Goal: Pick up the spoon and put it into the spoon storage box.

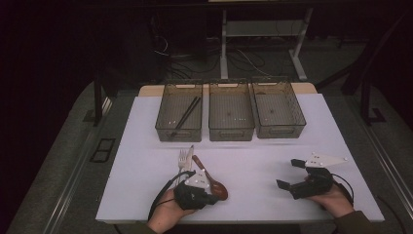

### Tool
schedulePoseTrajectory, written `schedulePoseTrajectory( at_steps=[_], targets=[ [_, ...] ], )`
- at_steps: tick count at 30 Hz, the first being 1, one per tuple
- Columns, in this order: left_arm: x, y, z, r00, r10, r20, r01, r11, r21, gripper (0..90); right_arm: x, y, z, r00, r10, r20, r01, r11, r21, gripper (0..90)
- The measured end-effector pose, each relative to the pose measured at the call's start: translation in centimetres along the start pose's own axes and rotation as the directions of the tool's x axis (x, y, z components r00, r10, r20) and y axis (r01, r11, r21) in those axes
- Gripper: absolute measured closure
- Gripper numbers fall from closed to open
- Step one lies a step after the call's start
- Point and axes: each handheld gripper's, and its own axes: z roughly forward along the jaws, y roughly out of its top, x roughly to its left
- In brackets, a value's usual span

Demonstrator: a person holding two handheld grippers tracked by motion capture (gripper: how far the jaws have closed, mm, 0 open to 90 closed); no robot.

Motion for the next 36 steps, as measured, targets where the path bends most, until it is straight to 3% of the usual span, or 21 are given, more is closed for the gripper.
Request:
schedulePoseTrajectory(
  at_steps=[20, 31, 32, 34, 36],
  targets=[
    [1.8, 2.6, 2.3, 0.9995, 0.018, -0.026, -0.018, 0.9998, 0.002, 88.9, 0.0, 0.0, 0.1, 1.0000, 0.003, -0.001, -0.003, 1.000, 0.005, 0.8],
    [3.8, 5.0, 4.1, 0.9986, 0.033, -0.041, -0.033, 0.9994, -0.009, 88.9, 0.0, 0.0, 0.1, 1.0000, 0.002, -0.004, -0.002, 1.000, 0.005, 0.8],
    [3.9, 5.1, 4.3, 0.9990, 0.015, -0.041, -0.015, 0.9998, -0.010, 88.9, 0.0, 0.0, 0.1, 1.0000, 0.002, -0.004, -0.002, 1.000, 0.005, 0.8],
    [4.4, 5.4, 4.6, 0.9985, 0.030, -0.046, -0.030, 0.9995, -0.007, 88.9, 0.0, 0.0, 0.1, 1.0000, 0.002, -0.004, -0.002, 1.000, 0.004, 0.8],
    [4.6, 5.7, 5.0, 0.9985, 0.017, -0.052, -0.018, 0.9997, -0.014, 88.9, 0.0, 0.0, 0.1, 1.0000, 0.001, -0.005, -0.001, 1.000, 0.005, 0.8]
  ],
)
